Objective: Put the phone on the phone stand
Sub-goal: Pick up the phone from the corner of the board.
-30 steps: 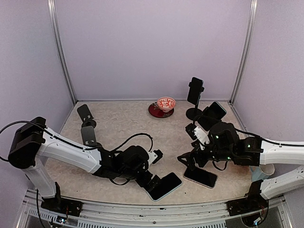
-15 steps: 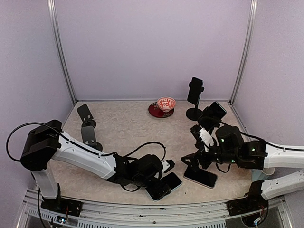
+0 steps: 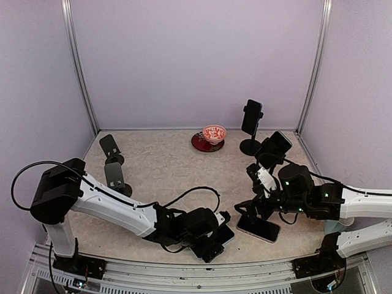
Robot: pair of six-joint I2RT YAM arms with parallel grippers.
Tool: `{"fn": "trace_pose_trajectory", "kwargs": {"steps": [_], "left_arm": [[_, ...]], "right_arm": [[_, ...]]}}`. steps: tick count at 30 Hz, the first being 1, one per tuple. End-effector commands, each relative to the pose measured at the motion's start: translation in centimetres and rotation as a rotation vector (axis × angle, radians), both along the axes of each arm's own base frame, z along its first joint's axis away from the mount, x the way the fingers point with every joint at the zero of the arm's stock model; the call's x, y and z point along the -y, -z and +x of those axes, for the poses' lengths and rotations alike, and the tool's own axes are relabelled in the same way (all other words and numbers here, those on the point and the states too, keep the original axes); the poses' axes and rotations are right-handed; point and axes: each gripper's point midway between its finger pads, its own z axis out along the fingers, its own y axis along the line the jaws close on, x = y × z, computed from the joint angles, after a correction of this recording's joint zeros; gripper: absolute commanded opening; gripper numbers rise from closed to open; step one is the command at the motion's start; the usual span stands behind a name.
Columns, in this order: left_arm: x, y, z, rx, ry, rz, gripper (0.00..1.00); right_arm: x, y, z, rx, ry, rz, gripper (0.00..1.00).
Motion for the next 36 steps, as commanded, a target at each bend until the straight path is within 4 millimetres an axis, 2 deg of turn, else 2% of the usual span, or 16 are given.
{"fn": "trace_pose_trajectory", "kwargs": {"steps": [1,9,13,17,19,22,27,30,36], "left_arm": [[-0.7,2.0,0.1,-0.005,-0.02,0.077,0.96],[-1.6,3.8,0.2,-0.007,-0.029,0.136,0.75],[-1.9,4.2,0.2,-0.001,-0.034,0.152,0.73],[-2.4,4.6,0.7,0.022,-0.051,0.186,0.58],[-2.6,4.5,0.8,0.028,-0.055,0.182,0.57],[-2.3,2.7,1.0,0.044,-0.074,0.111,0.53],[-2.1,-3.2,1.9,0.08,-0.12,-0.114,0.52],[-2.5,-6.3,2.7,0.095,-0.137,-0.236,0.52],[-3.3,-9.2,3.4,0.12,-0.151,-0.339,0.53]], "right_arm": [[0.4,-0.6,0.4,0.019,0.026,0.029,1.0],[0.6,-0.5,0.4,0.02,0.032,0.031,1.0],[0.5,-0.6,0.3,0.016,0.024,0.04,1.0],[0.6,-0.5,0.4,0.02,0.032,0.036,1.0],[0.4,-0.6,0.4,0.017,0.024,0.043,1.0],[0.5,-0.5,0.3,0.018,0.022,0.038,1.0],[0.1,-0.6,0.2,0.015,0.008,0.057,1.0],[-0.9,-0.6,-0.6,0.002,-0.065,0.078,1.0],[-2.3,-0.6,-1.7,-0.002,-0.164,0.119,1.0]]}}
